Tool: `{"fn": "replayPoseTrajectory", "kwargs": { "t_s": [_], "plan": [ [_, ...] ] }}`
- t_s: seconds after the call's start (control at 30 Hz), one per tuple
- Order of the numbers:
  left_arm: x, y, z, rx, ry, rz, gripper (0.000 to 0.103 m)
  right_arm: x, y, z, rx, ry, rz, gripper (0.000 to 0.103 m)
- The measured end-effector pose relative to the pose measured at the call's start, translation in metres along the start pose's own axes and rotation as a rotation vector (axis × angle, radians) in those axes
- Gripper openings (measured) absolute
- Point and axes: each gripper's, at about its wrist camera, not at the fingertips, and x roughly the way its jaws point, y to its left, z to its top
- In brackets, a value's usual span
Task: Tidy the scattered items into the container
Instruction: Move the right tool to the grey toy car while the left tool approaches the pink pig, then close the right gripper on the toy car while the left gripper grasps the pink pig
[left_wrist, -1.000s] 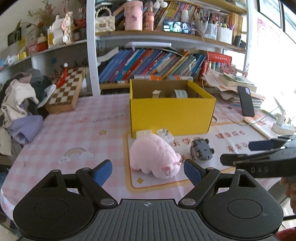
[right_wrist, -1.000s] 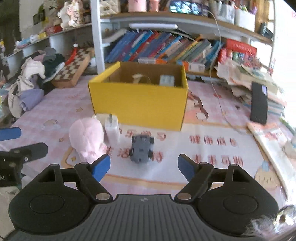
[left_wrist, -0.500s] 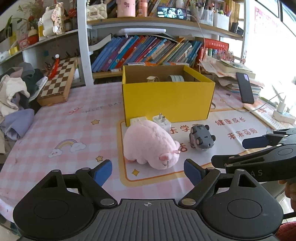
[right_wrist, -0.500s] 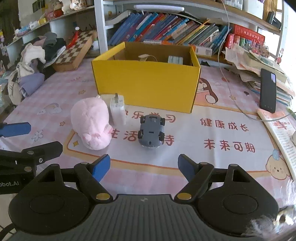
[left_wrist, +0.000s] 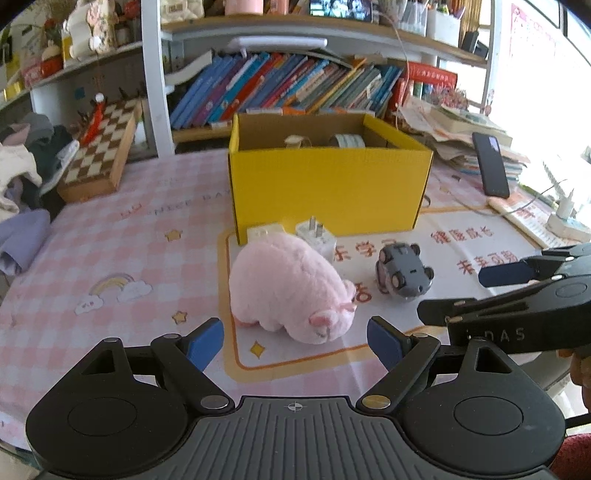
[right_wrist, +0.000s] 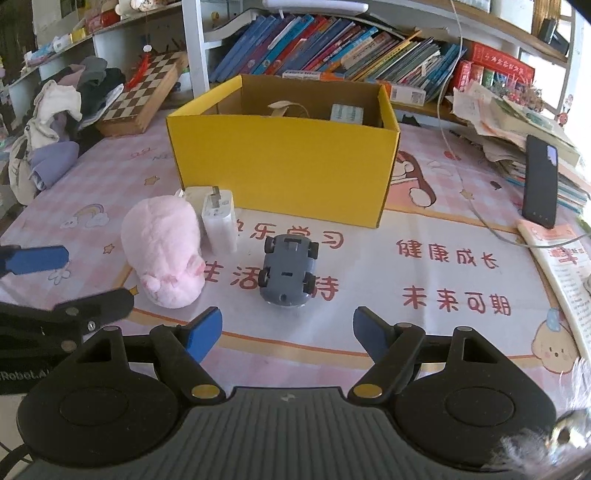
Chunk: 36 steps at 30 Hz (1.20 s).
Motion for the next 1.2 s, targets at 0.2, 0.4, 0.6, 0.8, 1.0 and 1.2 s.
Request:
{"fn": "replayPoseTrajectory", "kwargs": {
  "t_s": [0.2,0.4,0.6,0.8,1.0,1.2],
  "plan": [
    [0.007,-0.002,0.0,0.018,0.024,0.01,0.087,0.012,-0.002,0.004,0.015,0.021,0.014,0.077],
    [0.018,-0.003,0.004,0.026,0.042,0.028,0.087,0.024,-0.006,0.009,0.025,0.043,0.016,0.07],
    [0.027,-0.004,0.008,0.031,0.056,0.029,0.087,0.035,-0.009,0.014,0.027,0.062,0.036,0.07],
    [0.036,-0.007,0.012,0.062,0.072,0.031,0.087,0.048,-0.011,0.023,0.035,0.077,0.055,0.068],
    [0.046,-0.008,0.017,0.071,0.08,0.031,0.087,0.062,-0.015,0.029,0.032,0.101,0.059,0.065],
    [0.057,-0.009,0.02,0.069,0.092,0.031,0.087,0.072,-0.019,0.034,0.026,0.114,0.064,0.062]
  ]
}}
